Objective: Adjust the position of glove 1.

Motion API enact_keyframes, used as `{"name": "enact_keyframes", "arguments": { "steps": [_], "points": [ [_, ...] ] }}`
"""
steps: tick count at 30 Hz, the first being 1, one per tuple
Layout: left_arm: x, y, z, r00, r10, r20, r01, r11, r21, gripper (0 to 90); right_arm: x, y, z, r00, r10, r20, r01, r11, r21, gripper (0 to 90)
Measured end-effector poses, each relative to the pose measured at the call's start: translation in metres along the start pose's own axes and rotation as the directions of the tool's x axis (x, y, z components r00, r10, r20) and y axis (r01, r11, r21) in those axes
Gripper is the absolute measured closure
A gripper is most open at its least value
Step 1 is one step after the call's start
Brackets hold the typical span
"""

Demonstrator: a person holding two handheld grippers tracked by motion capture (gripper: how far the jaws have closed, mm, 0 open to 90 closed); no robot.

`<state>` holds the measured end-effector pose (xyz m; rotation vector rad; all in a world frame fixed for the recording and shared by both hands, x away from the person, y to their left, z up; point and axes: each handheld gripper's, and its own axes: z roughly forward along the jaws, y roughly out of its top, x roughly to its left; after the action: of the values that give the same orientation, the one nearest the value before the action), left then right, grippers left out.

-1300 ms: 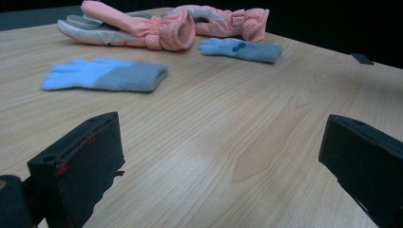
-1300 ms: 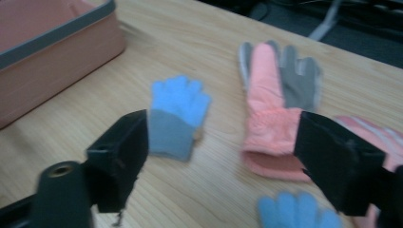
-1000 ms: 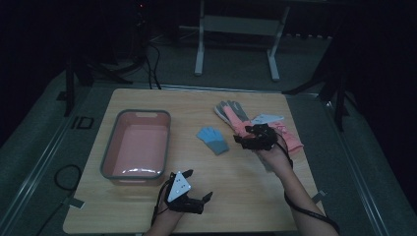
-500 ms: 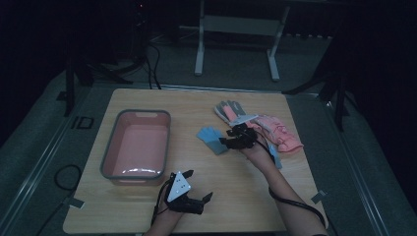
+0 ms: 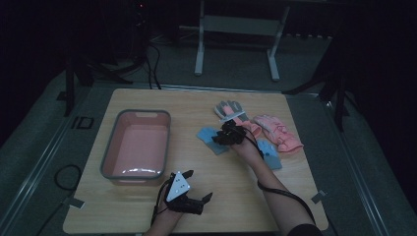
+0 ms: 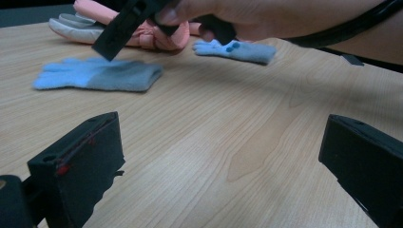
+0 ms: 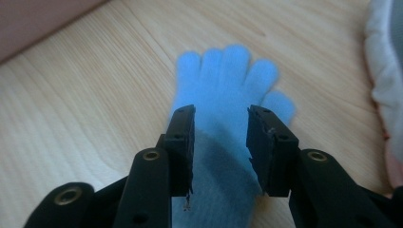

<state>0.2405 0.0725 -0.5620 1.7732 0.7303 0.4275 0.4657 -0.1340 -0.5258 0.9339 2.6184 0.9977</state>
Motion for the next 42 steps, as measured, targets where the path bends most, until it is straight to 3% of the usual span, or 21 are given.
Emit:
{"name": "enact_keyframes", "arguments": {
  "steps": [7,11,13,16,17,22,24,26,31,38,39,41,42],
  "points": [
    [0.0,0.0,0.0,1.0,-0.002,-0.001,0.002,1.0,0.0,1.1,0.0,-0.006,0.019,0.9991,-0.042,0.002,0.042,0.999,0.028,61.1],
    [0.0,0.0,0.0,1.0,0.0,-0.002,0.0,1.0,0.001,1.1,0.003,-0.008,0.019,0.9976,-0.064,0.024,0.064,0.998,0.016,62.0],
    [0.0,0.0,0.0,1.0,0.002,-0.003,-0.002,1.0,0.002,1.1,0.003,-0.011,0.019,0.9987,-0.046,0.022,0.046,0.999,-0.004,69.2],
    [0.0,0.0,0.0,1.0,0.0,-0.003,0.0,1.0,0.003,1.1,0.004,-0.011,0.019,0.999,-0.04,0.02,0.041,0.999,-0.011,72.8],
    [0.0,0.0,0.0,1.0,-0.001,-0.003,0.001,1.0,0.002,1.1,0.006,-0.012,0.019,0.9996,-0.02,0.02,0.02,1.0,-0.011,79.4],
    [0.0,0.0,0.0,1.0,-0.003,-0.004,0.003,1.0,0.002,1.1,0.013,-0.011,0.018,0.9973,0.048,0.055,-0.047,0.999,-0.009,85.5],
    [0.0,0.0,0.0,1.0,-0.003,-0.003,0.003,1.0,0.002,1.1,0.02,-0.01,0.009,0.9892,0.094,0.112,-0.092,0.995,-0.025,86.5],
    [0.0,0.0,0.0,1.0,-0.002,-0.004,0.002,1.0,0.001,1.1,0.023,-0.01,0.003,0.9853,0.119,0.122,-0.115,0.992,-0.044,86.6],
    [0.0,0.0,0.0,1.0,0.0,-0.005,0.0,1.0,0.002,1.1,0.039,-0.011,-0.033,0.969,0.178,0.171,-0.163,0.982,-0.097,86.7],
    [0.0,0.0,0.0,1.0,-0.001,-0.008,0.001,1.0,0.003,1.1,0.059,-0.027,-0.083,0.9253,0.301,0.231,-0.264,0.948,-0.175,86.7],
    [0.0,0.0,0.0,1.0,-0.001,-0.008,0.001,1.0,0.003,1.1,0.064,-0.031,-0.088,0.9209,0.298,0.251,-0.262,0.95,-0.168,86.7],
    [0.0,0.0,0.0,1.0,-0.001,-0.008,0.001,1.0,0.004,1.1,0.07,-0.037,-0.096,0.9094,0.326,0.259,-0.283,0.941,-0.187,86.8],
    [0.0,0.0,0.001,1.0,-0.002,-0.008,0.002,1.0,0.004,1.1,0.073,-0.04,-0.099,0.9068,0.324,0.27,-0.283,0.942,-0.18,86.7]
  ]
}}
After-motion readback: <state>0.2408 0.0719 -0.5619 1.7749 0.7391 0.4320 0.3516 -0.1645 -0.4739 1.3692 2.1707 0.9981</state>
